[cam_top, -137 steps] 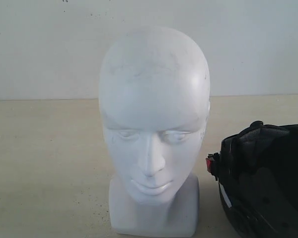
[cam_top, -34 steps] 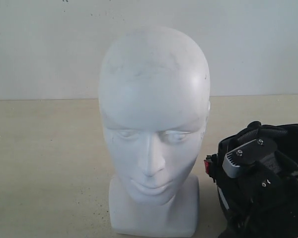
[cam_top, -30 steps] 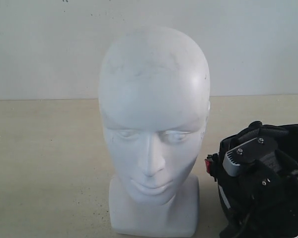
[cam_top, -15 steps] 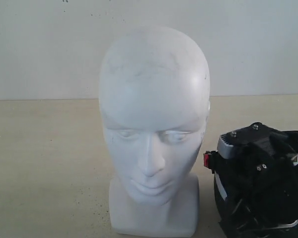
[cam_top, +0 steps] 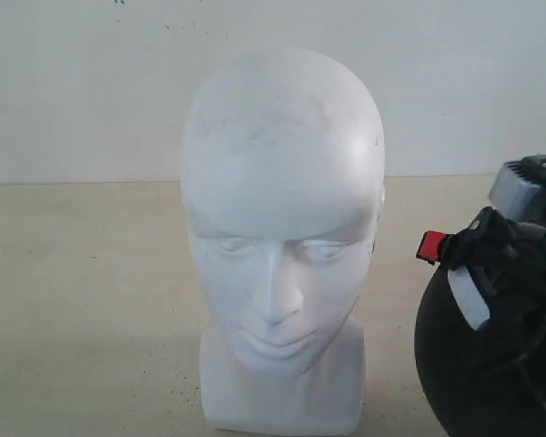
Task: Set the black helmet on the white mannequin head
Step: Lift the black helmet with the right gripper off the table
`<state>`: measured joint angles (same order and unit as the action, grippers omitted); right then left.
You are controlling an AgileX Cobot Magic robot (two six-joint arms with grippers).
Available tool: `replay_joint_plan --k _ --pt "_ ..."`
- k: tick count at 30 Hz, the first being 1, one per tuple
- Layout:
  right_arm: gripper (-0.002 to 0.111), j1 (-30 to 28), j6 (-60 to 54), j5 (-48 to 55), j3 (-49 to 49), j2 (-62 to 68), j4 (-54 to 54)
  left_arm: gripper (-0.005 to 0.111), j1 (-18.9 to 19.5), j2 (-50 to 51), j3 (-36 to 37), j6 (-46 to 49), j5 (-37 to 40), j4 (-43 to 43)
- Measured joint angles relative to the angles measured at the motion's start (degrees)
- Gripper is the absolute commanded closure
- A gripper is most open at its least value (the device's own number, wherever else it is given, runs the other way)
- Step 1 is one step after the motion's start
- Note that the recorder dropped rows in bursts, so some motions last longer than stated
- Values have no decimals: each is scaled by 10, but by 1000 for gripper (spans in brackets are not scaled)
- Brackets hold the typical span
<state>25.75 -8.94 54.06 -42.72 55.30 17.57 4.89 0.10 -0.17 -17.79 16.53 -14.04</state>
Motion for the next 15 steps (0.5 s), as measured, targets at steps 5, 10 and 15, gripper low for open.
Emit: replay_joint_plan --k 5,10,15 --pt "108 0 25 47 -5 -94 2 102 0 0 0 0 0 0" --pt "108 0 96 79 -52 -160 -5 102 0 0 0 0 0 0" --pt "108 5 235 63 -123 -168 -81 102 0 0 0 0 0 0"
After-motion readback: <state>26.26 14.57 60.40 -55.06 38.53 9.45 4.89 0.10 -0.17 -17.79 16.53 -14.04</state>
